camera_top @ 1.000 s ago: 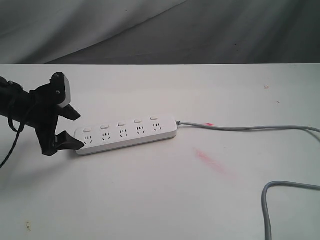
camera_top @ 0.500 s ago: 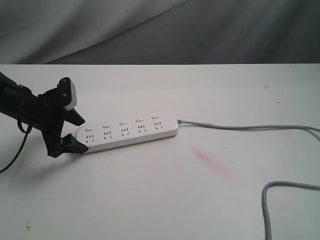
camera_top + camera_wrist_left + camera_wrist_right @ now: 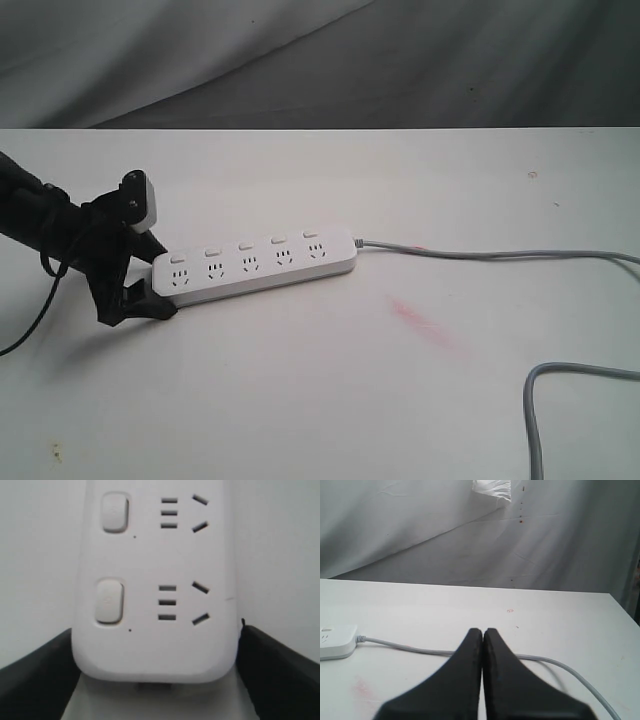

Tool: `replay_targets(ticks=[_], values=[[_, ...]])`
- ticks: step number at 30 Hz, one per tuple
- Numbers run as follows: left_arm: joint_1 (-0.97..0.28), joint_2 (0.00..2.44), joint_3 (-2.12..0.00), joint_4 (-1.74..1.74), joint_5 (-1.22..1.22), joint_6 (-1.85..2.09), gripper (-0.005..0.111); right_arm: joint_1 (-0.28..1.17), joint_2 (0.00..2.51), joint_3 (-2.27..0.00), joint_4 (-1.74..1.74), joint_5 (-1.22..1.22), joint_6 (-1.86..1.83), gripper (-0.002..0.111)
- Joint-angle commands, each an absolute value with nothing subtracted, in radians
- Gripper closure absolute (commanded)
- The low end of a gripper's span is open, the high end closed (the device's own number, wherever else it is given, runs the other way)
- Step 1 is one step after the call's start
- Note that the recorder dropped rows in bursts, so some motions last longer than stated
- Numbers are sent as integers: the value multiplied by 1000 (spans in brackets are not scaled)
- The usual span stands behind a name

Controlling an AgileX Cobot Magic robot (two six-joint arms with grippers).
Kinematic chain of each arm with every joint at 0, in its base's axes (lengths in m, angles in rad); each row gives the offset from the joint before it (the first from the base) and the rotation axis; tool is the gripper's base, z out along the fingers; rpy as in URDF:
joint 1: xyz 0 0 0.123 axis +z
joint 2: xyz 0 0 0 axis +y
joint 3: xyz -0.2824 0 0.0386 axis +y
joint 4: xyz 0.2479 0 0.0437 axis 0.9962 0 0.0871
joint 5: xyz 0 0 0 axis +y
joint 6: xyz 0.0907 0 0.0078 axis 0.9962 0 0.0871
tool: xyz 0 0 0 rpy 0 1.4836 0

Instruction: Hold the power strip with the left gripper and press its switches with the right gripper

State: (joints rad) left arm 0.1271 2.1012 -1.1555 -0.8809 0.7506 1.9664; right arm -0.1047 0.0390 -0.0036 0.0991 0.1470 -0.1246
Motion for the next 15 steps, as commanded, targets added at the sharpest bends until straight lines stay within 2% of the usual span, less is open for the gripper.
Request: replay_targets(ticks=[1,6,13,15], values=[[129,2107,-1158,-874,764,2023,28,-111,34,0,89,138,-125,108],[113,2107,-1158,-873,750,2049,33,-111,34,0,89,138,-125,108],[76,2122,-1158,-872,716,2049,56,-111,34,0,89,138,-127,108],[70,2122,-1158,-864,716,2049,60,-111,34,0,89,138,-127,108]])
